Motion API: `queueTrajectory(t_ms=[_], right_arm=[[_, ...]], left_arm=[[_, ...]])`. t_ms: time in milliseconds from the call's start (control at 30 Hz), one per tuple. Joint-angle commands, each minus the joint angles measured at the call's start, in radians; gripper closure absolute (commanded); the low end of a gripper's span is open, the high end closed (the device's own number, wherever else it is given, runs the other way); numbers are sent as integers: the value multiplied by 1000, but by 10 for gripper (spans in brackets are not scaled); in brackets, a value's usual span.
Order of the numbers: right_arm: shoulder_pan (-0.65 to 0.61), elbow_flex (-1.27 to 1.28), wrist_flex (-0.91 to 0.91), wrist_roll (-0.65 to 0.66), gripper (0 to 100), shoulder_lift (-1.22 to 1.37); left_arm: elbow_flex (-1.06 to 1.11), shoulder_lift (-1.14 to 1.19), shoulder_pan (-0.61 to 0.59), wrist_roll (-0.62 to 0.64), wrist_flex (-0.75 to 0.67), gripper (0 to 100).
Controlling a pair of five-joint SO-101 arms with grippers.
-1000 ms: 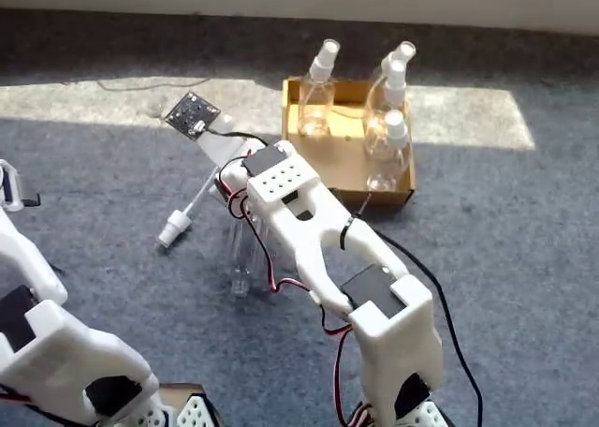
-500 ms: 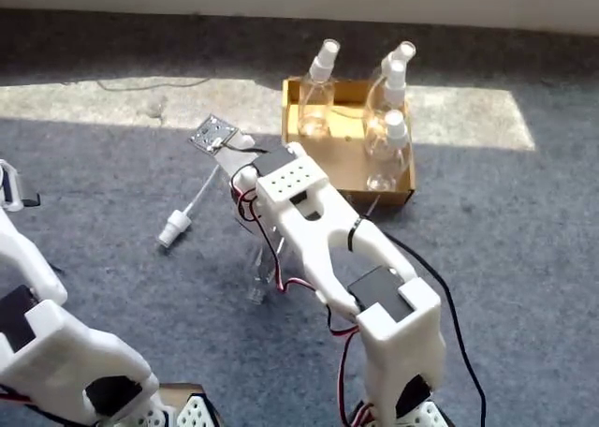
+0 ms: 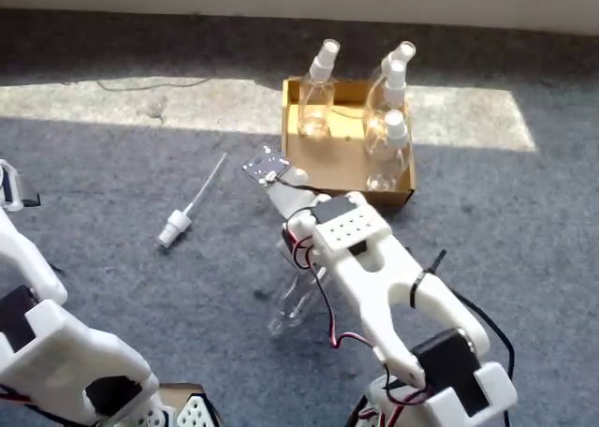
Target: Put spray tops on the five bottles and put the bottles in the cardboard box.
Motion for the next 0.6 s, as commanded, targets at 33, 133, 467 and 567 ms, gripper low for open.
queueTrajectory(t_ms=[33, 133, 467, 567], right_arm=[[130, 87, -12, -5, 847, -168], [214, 173, -12, 0, 847, -255], [358, 467, 61, 157, 847, -665], [366, 340, 242, 181, 843, -768]], left_arm=[[-48, -12, 25, -2, 6, 765], [-48, -12, 25, -2, 6, 765], [-48, -12, 27, -2, 8, 765], [-47, -12, 27, -2, 8, 765]])
